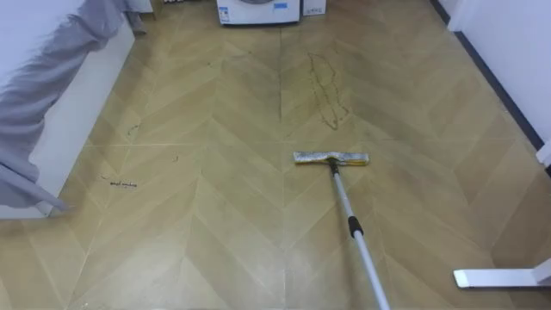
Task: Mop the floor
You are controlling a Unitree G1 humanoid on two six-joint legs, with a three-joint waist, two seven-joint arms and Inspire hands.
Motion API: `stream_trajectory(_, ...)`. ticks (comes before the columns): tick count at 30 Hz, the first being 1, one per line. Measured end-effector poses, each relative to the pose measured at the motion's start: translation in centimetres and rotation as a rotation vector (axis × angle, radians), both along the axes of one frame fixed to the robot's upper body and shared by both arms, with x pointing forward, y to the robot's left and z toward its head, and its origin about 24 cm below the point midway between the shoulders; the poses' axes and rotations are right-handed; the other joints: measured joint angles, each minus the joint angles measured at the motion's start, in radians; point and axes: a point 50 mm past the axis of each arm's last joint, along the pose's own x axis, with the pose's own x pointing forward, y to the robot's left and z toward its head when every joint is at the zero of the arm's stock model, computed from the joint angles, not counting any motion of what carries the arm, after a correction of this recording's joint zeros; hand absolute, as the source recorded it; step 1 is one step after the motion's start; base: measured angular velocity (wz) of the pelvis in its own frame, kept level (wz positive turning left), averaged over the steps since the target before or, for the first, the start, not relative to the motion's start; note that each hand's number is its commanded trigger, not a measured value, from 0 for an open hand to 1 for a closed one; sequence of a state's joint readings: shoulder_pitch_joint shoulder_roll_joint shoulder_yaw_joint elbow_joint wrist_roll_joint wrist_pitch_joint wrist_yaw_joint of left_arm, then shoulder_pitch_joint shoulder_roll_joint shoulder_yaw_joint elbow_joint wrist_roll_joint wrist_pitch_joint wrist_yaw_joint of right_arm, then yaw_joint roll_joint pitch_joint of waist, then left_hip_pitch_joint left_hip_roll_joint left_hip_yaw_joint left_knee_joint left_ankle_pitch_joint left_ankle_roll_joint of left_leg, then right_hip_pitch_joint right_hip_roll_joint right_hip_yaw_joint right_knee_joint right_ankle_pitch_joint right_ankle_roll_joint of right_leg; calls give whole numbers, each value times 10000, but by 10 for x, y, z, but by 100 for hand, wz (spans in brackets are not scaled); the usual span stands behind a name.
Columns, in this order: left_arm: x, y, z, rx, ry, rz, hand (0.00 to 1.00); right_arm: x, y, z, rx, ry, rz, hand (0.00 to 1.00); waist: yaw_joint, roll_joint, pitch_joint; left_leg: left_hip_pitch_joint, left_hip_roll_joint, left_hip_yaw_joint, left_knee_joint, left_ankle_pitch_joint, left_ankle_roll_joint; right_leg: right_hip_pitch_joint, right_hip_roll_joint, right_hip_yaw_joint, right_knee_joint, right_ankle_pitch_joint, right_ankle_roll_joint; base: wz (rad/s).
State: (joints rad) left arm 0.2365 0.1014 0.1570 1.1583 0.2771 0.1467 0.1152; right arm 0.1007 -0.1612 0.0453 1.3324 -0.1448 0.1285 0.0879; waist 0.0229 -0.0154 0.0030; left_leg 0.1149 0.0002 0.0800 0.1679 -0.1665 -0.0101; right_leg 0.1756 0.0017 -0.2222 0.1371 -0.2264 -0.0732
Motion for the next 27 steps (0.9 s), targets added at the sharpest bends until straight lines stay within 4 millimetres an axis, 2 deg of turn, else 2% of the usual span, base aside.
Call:
stream_trajectory(8,-4,-1,0,-188,169,9,0,0,0,0,-10,34,-12,100,-31,-70,-19,17,3,7,-1,0,0,10,0,-12,16,0,0,0)
stream_trajectory(13,-5,-1,0,-210,191,29,0,0,1,0,19,45,-10,100,-11,-121,-3,5,7,1,11,0,0,0,1,-11,28,0,0,0)
stream_trajectory(17,-1,0,0,-161,92,74,0,0,0,0,51,5,-220,100,-9,-119,5,-104,-6,-29,100,-13,16,-58,-6,-18,49,-36,20,3)
stream_trajectory(27,19,-2,-1,-131,-322,-295,0,9,0,0,-127,-199,-390,100,62,-59,-8,-1317,33,-64,386,-33,40,-1236,-34,-252,491,-56,-44,6)
